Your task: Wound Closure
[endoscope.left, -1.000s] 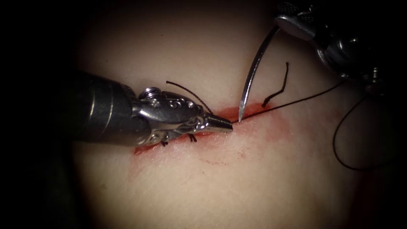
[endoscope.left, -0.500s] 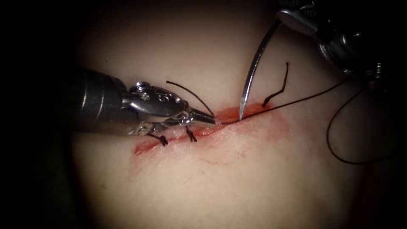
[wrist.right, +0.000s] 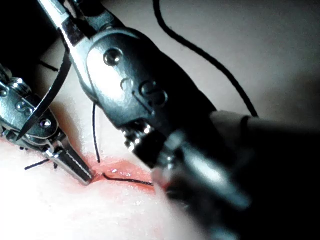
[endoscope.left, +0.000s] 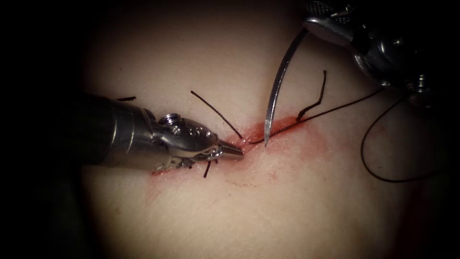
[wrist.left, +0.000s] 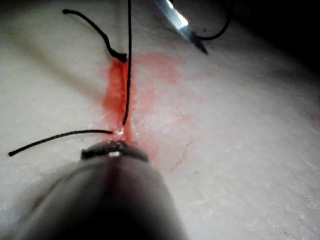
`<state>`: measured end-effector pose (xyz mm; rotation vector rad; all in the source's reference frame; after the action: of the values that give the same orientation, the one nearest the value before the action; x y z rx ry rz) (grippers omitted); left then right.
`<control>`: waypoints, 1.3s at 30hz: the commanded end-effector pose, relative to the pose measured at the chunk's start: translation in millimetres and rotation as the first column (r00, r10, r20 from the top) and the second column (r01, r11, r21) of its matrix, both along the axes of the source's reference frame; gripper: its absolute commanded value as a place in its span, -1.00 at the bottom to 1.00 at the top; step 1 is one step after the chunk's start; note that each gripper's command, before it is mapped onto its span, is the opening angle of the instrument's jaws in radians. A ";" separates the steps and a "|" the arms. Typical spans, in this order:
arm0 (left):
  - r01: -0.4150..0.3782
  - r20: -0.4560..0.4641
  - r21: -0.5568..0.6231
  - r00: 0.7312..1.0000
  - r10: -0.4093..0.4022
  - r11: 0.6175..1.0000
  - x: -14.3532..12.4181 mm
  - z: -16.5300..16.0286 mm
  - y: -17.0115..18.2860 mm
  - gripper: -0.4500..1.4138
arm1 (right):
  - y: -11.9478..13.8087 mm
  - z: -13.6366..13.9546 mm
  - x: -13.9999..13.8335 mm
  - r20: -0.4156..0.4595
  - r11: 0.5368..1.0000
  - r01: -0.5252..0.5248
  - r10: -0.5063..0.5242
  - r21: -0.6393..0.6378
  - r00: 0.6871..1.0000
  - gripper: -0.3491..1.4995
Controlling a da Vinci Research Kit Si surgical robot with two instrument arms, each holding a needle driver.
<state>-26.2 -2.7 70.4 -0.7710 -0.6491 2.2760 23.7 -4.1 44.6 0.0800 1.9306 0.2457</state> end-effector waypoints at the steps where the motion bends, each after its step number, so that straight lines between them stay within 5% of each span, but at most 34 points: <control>1: -0.001 -0.007 0.004 1.000 0.001 1.000 -0.7 0.5 0.2 -1.00 | 0.3 0.2 0.9 0.000 1.000 -0.004 0.004 -0.001 1.000 -1.00; 12: -0.023 -0.122 -0.020 0.992 0.021 1.000 0.1 1.0 0.9 -1.00 | 0.3 0.1 0.9 0.001 1.000 -0.003 0.003 -0.014 1.000 -1.00; 22: -0.128 -0.127 0.052 0.983 0.134 0.990 -0.1 2.4 -1.5 -1.00 | 0.3 0.1 1.7 -0.011 0.996 0.065 -0.066 -0.061 0.998 -1.00; 26: -0.065 -0.151 0.181 0.984 0.093 0.981 -0.2 2.5 -1.9 -1.00 | 1.2 1.0 2.1 -0.013 0.983 0.136 -0.138 -0.123 0.990 -1.00; 31: -0.008 -0.057 0.295 0.998 0.026 0.956 -0.2 2.5 -1.5 -1.00 | 1.6 3.0 2.7 -0.004 0.930 0.198 -0.210 -0.309 0.978 -1.00; 39: 0.102 0.056 0.468 0.988 -0.144 0.878 0.5 2.5 -0.4 -1.00 | -0.3 7.4 5.1 -0.007 0.895 0.219 -0.241 -0.389 0.971 -1.00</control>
<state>-25.2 -3.0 72.4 -0.6547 -1.1116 1.8531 27.9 -4.7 51.7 0.0564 1.9669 -0.3037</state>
